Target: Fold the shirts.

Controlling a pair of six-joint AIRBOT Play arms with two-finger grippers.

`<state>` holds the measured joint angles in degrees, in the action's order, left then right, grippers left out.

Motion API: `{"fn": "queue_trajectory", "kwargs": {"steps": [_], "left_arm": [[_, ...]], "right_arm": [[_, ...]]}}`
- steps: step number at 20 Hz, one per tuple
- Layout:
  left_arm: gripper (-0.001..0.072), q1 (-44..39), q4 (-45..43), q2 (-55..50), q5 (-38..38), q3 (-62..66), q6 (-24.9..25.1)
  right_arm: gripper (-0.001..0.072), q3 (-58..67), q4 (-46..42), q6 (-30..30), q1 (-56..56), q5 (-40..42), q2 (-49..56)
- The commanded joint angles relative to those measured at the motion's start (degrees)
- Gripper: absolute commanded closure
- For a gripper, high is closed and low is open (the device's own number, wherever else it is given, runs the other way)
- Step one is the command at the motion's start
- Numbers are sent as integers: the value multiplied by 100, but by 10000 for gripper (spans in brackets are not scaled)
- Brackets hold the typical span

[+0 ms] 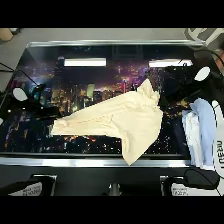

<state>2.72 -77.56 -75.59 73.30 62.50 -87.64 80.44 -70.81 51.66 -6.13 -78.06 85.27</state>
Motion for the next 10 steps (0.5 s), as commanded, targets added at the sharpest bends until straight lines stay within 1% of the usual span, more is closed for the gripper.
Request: {"fn": "queue_trajectory", "kwargs": {"steps": [1,3,5,7,10], "left_arm": [[163,525,-828,212,511,-151,138],[165,787,-645,146,243,-636,192],[166,973,-192,37,44,-1021,481],[166,975,96,-90,-273,-1261,673],[174,970,389,-398,-380,-1305,688]], "right_arm": [[86,-1211,-223,120,22,-262,-684],[85,-1939,-199,96,22,-258,-953],[85,-2273,-61,35,22,-369,-1123],[85,-2330,-13,-55,22,-444,-1239],[85,-2330,-35,-50,22,-424,-1279]]}}
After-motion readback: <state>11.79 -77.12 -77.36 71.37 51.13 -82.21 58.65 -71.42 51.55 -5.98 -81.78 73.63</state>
